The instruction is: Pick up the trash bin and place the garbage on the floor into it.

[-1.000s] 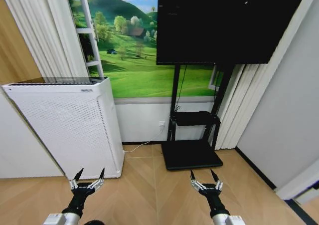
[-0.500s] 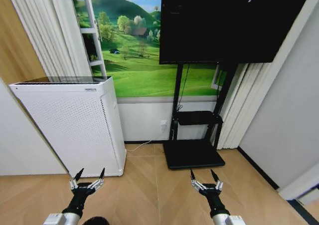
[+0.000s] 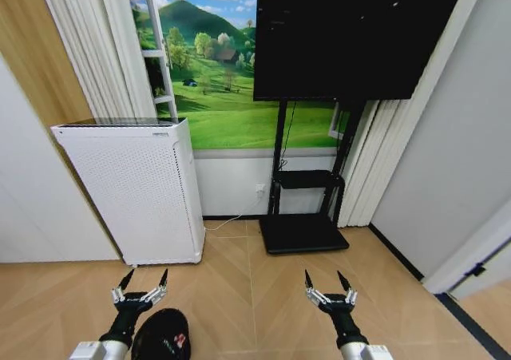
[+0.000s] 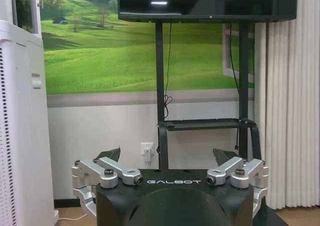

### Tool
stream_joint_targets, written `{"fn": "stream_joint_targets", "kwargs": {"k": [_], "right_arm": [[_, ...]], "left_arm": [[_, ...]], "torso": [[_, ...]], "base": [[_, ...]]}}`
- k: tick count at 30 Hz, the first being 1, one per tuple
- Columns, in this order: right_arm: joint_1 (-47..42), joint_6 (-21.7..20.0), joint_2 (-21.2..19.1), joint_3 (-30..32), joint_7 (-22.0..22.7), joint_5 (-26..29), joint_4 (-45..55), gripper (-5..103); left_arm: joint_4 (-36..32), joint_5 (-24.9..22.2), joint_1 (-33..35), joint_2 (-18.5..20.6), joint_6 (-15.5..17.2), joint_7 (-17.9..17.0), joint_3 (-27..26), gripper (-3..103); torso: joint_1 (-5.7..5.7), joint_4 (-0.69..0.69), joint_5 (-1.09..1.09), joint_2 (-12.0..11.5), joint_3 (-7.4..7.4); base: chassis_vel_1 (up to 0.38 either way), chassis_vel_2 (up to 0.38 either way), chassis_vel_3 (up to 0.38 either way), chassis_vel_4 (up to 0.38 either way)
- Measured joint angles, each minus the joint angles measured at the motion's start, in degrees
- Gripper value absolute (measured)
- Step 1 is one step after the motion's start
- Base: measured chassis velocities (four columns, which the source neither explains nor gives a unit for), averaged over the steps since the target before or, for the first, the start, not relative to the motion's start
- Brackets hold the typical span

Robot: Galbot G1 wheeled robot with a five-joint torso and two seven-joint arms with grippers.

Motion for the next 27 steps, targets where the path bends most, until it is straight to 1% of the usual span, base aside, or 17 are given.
{"fn": "stream_joint_targets", "kwargs": {"k": [2, 3, 4, 5, 7, 8, 10, 14, 15, 17, 19, 20, 21, 24, 25, 26, 27], "right_arm": [[0.00, 0.00, 0.00, 0.00, 0.00, 0.00, 0.00, 100], [0.00, 0.00, 0.00, 0.00, 0.00, 0.00, 0.00, 100], [0.00, 0.00, 0.00, 0.00, 0.00, 0.00, 0.00, 100], [0.00, 0.00, 0.00, 0.00, 0.00, 0.00, 0.00, 100], [-0.01, 0.00, 0.00, 0.00, 0.00, 0.00, 0.00, 100], [-0.01, 0.00, 0.00, 0.00, 0.00, 0.00, 0.00, 100], [0.00, 0.00, 0.00, -0.01, 0.00, 0.00, 0.00, 100], [0.00, 0.00, 0.00, -0.01, -0.01, 0.00, 0.00, 100], [0.00, 0.00, 0.00, -0.01, 0.00, 0.00, 0.00, 100], [0.00, 0.00, 0.00, 0.00, 0.00, 0.00, 0.00, 100], [0.00, 0.00, 0.00, 0.00, 0.00, 0.00, 0.00, 100], [0.01, 0.00, 0.00, -0.01, 0.00, 0.00, 0.00, 100], [0.01, 0.00, 0.00, -0.01, 0.00, 0.00, 0.00, 100], [0.00, 0.00, 0.00, -0.01, 0.00, 0.00, 0.00, 100], [0.00, 0.01, 0.01, -0.01, 0.00, 0.00, 0.01, 100], [0.00, 0.00, 0.00, -0.01, -0.01, 0.00, 0.00, 100], [0.00, 0.00, 0.00, -0.01, -0.01, 0.00, 0.00, 100]], "left_arm": [[-0.01, 0.00, 0.00, 0.00, 0.00, 0.00, -0.01, 100], [0.00, 0.00, 0.00, 0.00, 0.00, 0.00, 0.00, 100], [0.00, 0.00, 0.00, 0.00, 0.00, 0.00, 0.00, 100], [0.00, 0.00, 0.00, 0.00, 0.00, 0.00, 0.00, 100], [0.00, 0.00, 0.01, 0.00, 0.00, 0.00, -0.01, 100], [0.00, 0.00, 0.00, 0.00, 0.00, 0.00, -0.01, 100], [-0.01, 0.00, 0.00, 0.00, 0.00, 0.00, -0.01, 100], [0.00, 0.00, 0.00, 0.00, 0.00, -0.01, -0.02, 100], [-0.01, 0.00, 0.01, 0.00, 0.00, 0.00, -0.01, 100], [-0.01, 0.00, 0.01, 0.00, 0.00, 0.01, 0.00, 100], [0.00, 0.00, 0.01, 0.00, 0.01, 0.01, 0.00, 100], [-0.01, 0.00, 0.00, 0.00, 0.00, 0.00, -0.02, 100], [-0.01, 0.00, 0.00, 0.00, 0.00, 0.00, -0.02, 100], [-0.01, 0.00, 0.00, 0.00, 0.00, 0.02, 0.00, 100], [0.00, 0.00, 0.00, 0.00, 0.00, 0.02, 0.00, 100], [-0.01, 0.00, 0.00, 0.00, 0.00, 0.02, -0.01, 100], [-0.01, 0.00, 0.00, 0.00, 0.00, 0.02, -0.01, 100]], "torso": [[-0.01, 0.00, 0.02, 0.00, -0.01], [-0.02, 0.01, -0.04, 0.00, -0.02], [-0.02, 0.01, -0.04, 0.00, -0.02], [-0.01, 0.01, 0.01, -0.01, -0.01], [-0.02, 0.00, 0.01, -0.01, -0.01], [-0.03, 0.01, -0.04, 0.00, -0.03], [-0.02, 0.00, 0.02, -0.03, -0.01], [-0.02, 0.01, -0.03, -0.02, -0.03], [-0.02, 0.01, 0.03, -0.04, -0.02], [-0.02, 0.00, 0.03, -0.04, -0.02], [-0.02, 0.01, -0.08, -0.04, -0.02], [-0.02, 0.01, 0.05, -0.04, -0.02], [-0.02, 0.01, 0.05, -0.04, -0.02], [-0.02, 0.00, 0.00, -0.04, -0.02], [-0.02, 0.01, -0.08, -0.04, -0.03], [-0.01, 0.01, 0.06, -0.05, -0.02], [-0.01, 0.01, 0.06, -0.05, -0.02]], "base": [[0.344, -0.328, -0.356, 0.350], [0.368, -0.379, -0.356, 0.372], [0.368, -0.379, -0.356, 0.372], [0.387, -0.365, -0.377, 0.353], [0.387, -0.372, -0.386, 0.353], [0.363, -0.358, -0.379, 0.339], [0.375, -0.363, -0.370, 0.376], [0.349, -0.361, -0.361, 0.366], [0.350, -0.334, -0.343, 0.331], [0.350, -0.324, -0.340, 0.331], [0.353, -0.335, -0.339, 0.338], [0.366, -0.337, -0.353, 0.341], [0.366, -0.337, -0.353, 0.341], [0.332, -0.340, -0.329, 0.351], [0.317, -0.354, -0.333, 0.334], [0.374, -0.355, -0.384, 0.354], [0.374, -0.355, -0.384, 0.354]]}}
